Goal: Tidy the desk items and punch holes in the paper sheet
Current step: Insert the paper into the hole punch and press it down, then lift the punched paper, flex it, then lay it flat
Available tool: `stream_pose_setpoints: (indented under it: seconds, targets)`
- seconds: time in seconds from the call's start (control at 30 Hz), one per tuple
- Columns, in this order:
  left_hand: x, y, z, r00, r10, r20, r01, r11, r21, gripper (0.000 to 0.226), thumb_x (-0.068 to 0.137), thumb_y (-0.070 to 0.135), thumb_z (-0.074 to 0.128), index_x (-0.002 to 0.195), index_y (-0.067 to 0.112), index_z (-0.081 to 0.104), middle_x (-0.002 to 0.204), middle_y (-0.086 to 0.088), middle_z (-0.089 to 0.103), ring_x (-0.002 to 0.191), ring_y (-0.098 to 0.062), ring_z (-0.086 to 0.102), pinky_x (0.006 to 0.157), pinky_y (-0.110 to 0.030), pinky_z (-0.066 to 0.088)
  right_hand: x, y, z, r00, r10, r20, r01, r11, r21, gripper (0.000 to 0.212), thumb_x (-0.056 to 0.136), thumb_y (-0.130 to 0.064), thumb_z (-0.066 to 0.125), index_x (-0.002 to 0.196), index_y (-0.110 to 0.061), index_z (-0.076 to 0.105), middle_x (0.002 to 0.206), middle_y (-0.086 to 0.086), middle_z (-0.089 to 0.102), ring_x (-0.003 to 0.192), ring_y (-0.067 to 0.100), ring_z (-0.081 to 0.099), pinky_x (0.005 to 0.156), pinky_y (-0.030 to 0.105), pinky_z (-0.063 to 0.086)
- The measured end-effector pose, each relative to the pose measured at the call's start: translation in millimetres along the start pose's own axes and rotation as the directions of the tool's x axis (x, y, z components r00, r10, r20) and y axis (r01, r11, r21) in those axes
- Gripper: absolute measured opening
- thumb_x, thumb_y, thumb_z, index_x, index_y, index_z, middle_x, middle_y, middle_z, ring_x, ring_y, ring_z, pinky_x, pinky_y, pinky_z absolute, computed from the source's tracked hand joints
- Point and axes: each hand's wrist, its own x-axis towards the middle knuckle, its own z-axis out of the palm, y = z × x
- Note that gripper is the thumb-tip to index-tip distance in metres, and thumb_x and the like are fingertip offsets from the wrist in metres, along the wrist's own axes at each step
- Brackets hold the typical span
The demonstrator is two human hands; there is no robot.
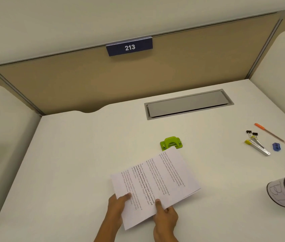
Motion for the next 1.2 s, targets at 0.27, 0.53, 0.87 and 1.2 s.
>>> stream_pose_setpoints:
  seconds: [0.27, 0.53, 0.87, 1.2]
  targets:
    - [1, -7, -40, 0.997, 0.059, 0.054, -0.060, 0.998, 0.019, 0.022, 0.088, -0.002, 0.066, 0.105, 0.012, 0.069, 0.094, -0.006, 0.078, 0.081, -0.030, 0.076, 0.063, -0.037, 0.059, -32, 29, 2, 0.999, -0.005, -0.036, 0.002, 0.998, -0.068, 0.008, 0.084, -0.004, 0.074, 0.087, -0.010, 0.069, 0.086, 0.008, 0.072, 0.080, 0.029, 0.066, 0.088, 0.051, 0.057]
    - [8, -10, -65, 0.992, 0.081, 0.099, -0.091, 0.991, 0.099, 0.022, 0.089, 0.002, 0.066, 0.107, 0.015, 0.070, 0.099, -0.005, 0.077, 0.083, -0.029, 0.075, 0.064, -0.040, 0.061, -38, 24, -24, 0.997, 0.025, 0.077, -0.033, 0.994, 0.103, 0.026, 0.079, -0.002, 0.077, 0.102, -0.012, 0.070, 0.100, 0.002, 0.075, 0.092, 0.023, 0.071, 0.066, 0.032, 0.060]
    - [14, 2, -73, 0.983, 0.159, 0.087, -0.171, 0.973, 0.157, 0.027, 0.089, 0.004, 0.067, 0.114, 0.016, 0.067, 0.105, -0.006, 0.075, 0.091, -0.030, 0.073, 0.075, -0.045, 0.060, 40, -88, -67, 0.914, -0.030, 0.404, 0.171, 0.932, -0.318, 0.019, 0.094, -0.028, 0.062, 0.099, -0.018, 0.077, 0.104, 0.003, 0.077, 0.090, 0.019, 0.074, 0.074, 0.037, 0.057]
    - [1, 13, -53, 0.970, 0.243, 0.005, -0.243, 0.966, 0.095, 0.020, 0.090, 0.008, 0.067, 0.108, 0.019, 0.067, 0.098, -0.002, 0.075, 0.083, -0.026, 0.073, 0.059, -0.033, 0.058, 59, -133, -39, 0.758, -0.209, 0.618, 0.604, 0.581, -0.545, 0.014, 0.090, -0.029, 0.068, 0.098, -0.020, 0.077, 0.096, -0.005, 0.078, 0.092, 0.014, 0.073, 0.085, 0.034, 0.059]
